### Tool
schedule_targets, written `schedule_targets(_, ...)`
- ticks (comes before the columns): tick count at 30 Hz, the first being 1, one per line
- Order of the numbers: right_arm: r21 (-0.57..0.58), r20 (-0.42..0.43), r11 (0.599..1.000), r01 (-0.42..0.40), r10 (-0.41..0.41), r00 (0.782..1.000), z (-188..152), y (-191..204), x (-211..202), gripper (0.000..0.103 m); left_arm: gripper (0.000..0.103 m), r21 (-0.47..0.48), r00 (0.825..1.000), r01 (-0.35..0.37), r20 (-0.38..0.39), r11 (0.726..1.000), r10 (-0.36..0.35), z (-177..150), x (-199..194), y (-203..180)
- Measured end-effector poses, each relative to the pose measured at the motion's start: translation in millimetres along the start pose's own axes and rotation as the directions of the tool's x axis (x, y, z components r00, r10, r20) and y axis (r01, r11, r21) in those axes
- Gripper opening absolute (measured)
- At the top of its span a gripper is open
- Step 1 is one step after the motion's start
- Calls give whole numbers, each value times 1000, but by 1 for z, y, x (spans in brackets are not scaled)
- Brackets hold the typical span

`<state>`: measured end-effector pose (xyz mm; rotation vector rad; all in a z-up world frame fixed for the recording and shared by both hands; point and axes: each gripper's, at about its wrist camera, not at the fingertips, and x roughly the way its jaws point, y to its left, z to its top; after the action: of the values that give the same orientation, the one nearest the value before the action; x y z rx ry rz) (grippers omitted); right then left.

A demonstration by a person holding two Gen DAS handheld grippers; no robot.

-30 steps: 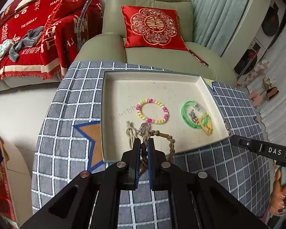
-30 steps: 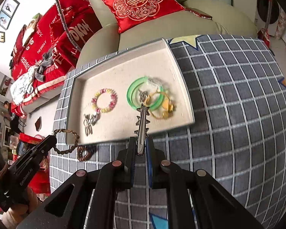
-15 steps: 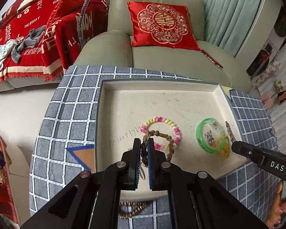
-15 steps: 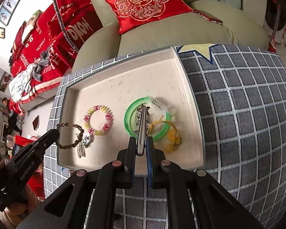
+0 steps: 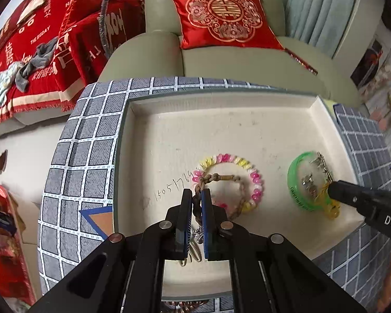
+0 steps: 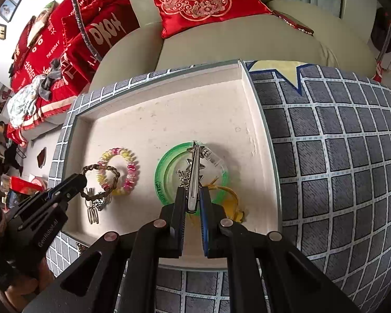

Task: Organize jewelry
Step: 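Carry the hairpin with the right tool while the left tool carries the braided bracelet into the tray, then drop the hairpin into the green bangle with the right tool while the left tool releases the braided bracelet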

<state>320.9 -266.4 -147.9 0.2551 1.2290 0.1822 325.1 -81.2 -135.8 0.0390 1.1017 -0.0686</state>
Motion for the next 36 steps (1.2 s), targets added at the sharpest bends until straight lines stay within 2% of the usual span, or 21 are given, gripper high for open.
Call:
schedule_targets(11,5,-27,1000,3,-3,1000,0,-2,9,13,22,1,999,-37,-39,999,37,-3,11,3)
schedule_targets(12,4,-28,1000,-4,4,1000,0,-2,9,17,22,2,998,-39,-43,999,39,-3,12,2)
schedule_targets(14,2,-23,1000,-13,13,1000,1,-1,7,35,22,2,998,-42,-51,999,42,-4,14,2)
schedule_targets(15,2,-16,1000,-15,15,1000,1,-1,6,51,22,4,998,-44,-53,999,44,-4,15,1)
schedule_targets(16,3,-11,1000,-20,20,1000,1,0,5,59,22,5,997,-46,-55,999,47,-4,16,1)
schedule_targets(27,49,18,997,-63,62,998,-6,-2,-13,59,22,25,996,-70,-59,997,71,-6,18,-2)
schedule_targets(36,74,31,995,-65,63,998,-15,-7,-25,59,22,28,994,-89,-56,996,90,-6,17,-2)
